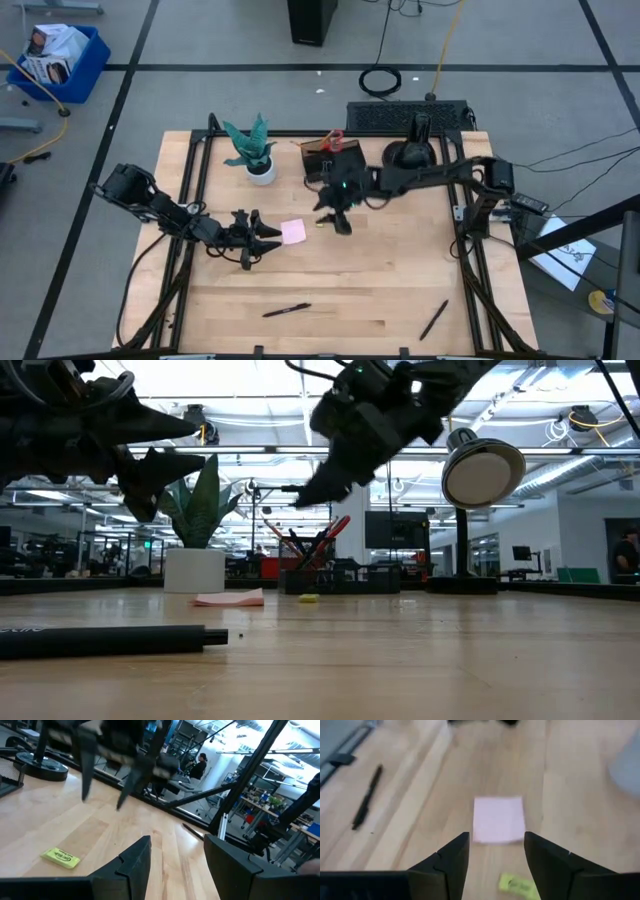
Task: Pick and place office supplies into organizer
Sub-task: Put the black pen into the black mesh desk organizer
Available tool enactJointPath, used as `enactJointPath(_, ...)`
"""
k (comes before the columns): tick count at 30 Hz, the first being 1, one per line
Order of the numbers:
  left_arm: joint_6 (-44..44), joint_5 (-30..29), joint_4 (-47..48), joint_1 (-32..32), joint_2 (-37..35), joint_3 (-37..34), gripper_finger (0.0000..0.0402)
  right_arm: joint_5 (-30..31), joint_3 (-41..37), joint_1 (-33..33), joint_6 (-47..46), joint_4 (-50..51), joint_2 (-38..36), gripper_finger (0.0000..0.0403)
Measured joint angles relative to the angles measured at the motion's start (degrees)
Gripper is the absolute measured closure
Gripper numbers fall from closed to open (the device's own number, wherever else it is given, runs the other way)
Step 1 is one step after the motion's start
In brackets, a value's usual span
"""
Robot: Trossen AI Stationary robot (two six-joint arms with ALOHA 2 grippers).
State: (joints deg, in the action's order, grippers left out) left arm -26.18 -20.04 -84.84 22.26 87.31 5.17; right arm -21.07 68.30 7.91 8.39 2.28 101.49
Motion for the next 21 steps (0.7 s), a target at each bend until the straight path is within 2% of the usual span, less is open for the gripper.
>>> enactJointPath(3,-1.0,-1.0,0.4,0.0,0.0,0.0,0.0215,3.1,-4.5,-3.8,-5.4,-2.6,0.0,0.0226)
enactJointPath(9,-1.5,-1.8,1.2,0.0,0.0,0.0,0.0215,3.0,-13.3,-11.4,-11.3,-14.8,-1.1,0.023)
enactJointPath(15,-4.2,0.5,0.9,0.0,0.0,0.0,0.0215,4.1,-23.3,-19.9,-10.5,-39.7,-0.7,0.0231)
enactJointPath(18,-2.4,-0.1,0.8,-0.1,0.0,0.0,0.0215,13.7,-27.3,-24.5,-10.3,-49.8,-0.2,0.0232)
enactJointPath(21,-2.5,-1.3,1.1,-0.1,0.0,0.0,0.0215,20.7,-27.4,-28.4,-9.3,-52.9,0.9,0.0232)
